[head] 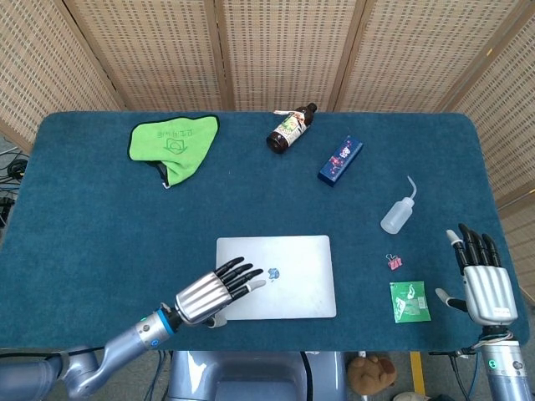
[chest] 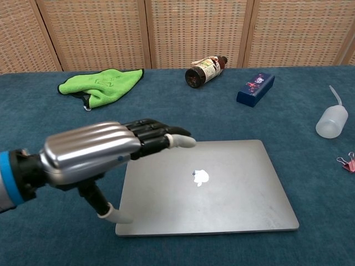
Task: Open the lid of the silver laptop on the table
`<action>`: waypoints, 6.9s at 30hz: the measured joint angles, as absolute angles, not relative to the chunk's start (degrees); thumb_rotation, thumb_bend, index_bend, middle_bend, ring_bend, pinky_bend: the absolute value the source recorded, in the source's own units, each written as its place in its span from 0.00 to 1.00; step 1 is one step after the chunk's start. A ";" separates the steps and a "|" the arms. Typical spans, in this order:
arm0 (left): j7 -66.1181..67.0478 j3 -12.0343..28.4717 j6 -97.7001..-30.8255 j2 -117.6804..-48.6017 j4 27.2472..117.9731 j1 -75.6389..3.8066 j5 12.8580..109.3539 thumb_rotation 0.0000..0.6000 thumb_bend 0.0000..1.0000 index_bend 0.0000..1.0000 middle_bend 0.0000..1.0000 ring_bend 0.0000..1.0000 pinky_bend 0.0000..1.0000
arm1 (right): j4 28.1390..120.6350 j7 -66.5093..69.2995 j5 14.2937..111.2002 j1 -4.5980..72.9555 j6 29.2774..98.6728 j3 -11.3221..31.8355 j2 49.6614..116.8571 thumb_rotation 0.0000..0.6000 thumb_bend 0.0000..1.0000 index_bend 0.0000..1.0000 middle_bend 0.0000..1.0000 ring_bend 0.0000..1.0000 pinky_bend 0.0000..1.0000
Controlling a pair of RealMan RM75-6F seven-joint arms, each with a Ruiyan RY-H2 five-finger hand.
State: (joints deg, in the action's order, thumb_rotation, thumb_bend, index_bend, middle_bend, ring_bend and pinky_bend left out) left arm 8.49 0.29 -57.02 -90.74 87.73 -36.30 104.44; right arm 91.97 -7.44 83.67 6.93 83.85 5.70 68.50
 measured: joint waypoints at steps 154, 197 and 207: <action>28.82 11.34 -56.08 -105.82 76.87 -50.83 77.11 1.00 0.52 0.00 0.00 0.00 0.00 | 79.27 -7.11 89.73 21.72 63.96 -1.29 90.27 1.00 1.00 0.25 0.24 0.18 0.28; 30.35 16.19 -57.62 -100.09 78.45 -51.84 71.44 1.00 0.52 0.00 0.00 0.00 0.00 | 79.37 -17.28 89.22 24.02 60.38 -2.74 90.56 1.00 1.00 0.25 0.24 0.17 0.28; 31.17 17.29 -57.31 -99.71 77.14 -53.46 70.17 1.00 0.52 0.00 0.00 0.00 0.00 | 81.39 -20.57 88.56 25.43 58.45 -2.60 88.98 1.00 1.00 0.25 0.24 0.17 0.28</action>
